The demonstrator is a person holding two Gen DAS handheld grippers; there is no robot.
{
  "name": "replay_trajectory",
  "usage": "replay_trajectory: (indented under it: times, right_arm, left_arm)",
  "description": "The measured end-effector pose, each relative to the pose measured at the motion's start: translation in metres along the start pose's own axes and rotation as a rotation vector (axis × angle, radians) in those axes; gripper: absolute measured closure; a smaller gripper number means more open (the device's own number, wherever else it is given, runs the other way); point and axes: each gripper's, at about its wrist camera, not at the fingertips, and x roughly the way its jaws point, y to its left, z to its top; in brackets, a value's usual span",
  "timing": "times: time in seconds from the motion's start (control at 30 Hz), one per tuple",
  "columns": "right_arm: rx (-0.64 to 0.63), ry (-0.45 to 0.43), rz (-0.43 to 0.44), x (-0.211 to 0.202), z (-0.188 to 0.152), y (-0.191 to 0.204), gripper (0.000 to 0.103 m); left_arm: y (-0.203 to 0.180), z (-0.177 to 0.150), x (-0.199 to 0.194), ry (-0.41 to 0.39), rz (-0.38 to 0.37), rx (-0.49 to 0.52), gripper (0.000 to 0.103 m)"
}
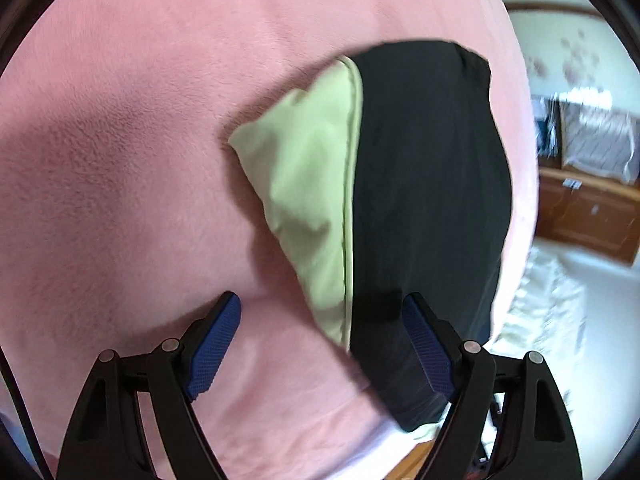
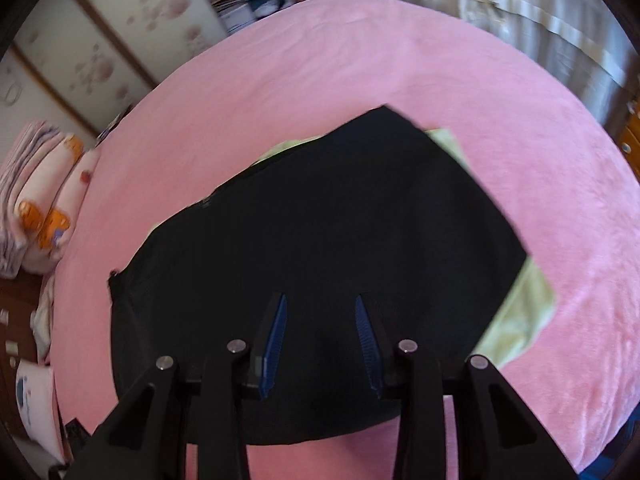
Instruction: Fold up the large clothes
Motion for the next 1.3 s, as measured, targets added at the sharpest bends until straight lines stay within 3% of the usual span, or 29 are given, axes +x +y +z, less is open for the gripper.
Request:
replay_trajectory:
  times: [0.33,0.7,0.73,0.77,0.8,0.87,0.93,1.17,1.3]
  right_arm:
    - [-0.097,0.112,0.125,0.031,-0.021,0.06,0.095]
    - [-0.172,0.182,0.143,0.048,-0.026,0.087,0.095]
    - [-0.173,0.19,0.139,0.051,-0.026,0.089,0.095]
    - [-0.181,0.205,0.128,0.054,-0.026,0.09,0.095]
    - [-0.194,0.219,0.117,0.058,-0.026,0.092,0.096]
    - [-0.218,0.237,0.091,0.064,-0.027,0.093,0.1]
    - [-0.223,0.253,0.06,0.071,-0.029,0.093,0.1]
    - [-0.226,0.295,0.007,0.104,-0.04,0.088,0.103]
    - [-0.173,0.386,0.03,0.138,-0.038,0.077,0.103]
  left_arm:
    - [0.007,0.029,0.009,-0.026,-0.154,-0.011,0.021]
    - [-0.009,0.037,0.034,-0.036,-0.27,-0.039,0.022]
    - [-0.01,0.038,0.034,-0.036,-0.269,-0.037,0.029]
    - [-0.01,0.037,0.034,-0.037,-0.254,-0.035,0.045]
    - [-0.01,0.037,0.035,-0.037,-0.233,-0.034,0.051]
    - [-0.007,0.037,0.033,-0.03,-0.262,-0.044,0.066]
    - [-0.001,0.037,0.031,-0.022,-0.286,-0.057,0.071]
    - [-0.021,0.033,0.025,-0.041,-0.216,0.047,0.082]
    - [-0.037,0.028,0.015,-0.052,-0.209,0.119,0.087]
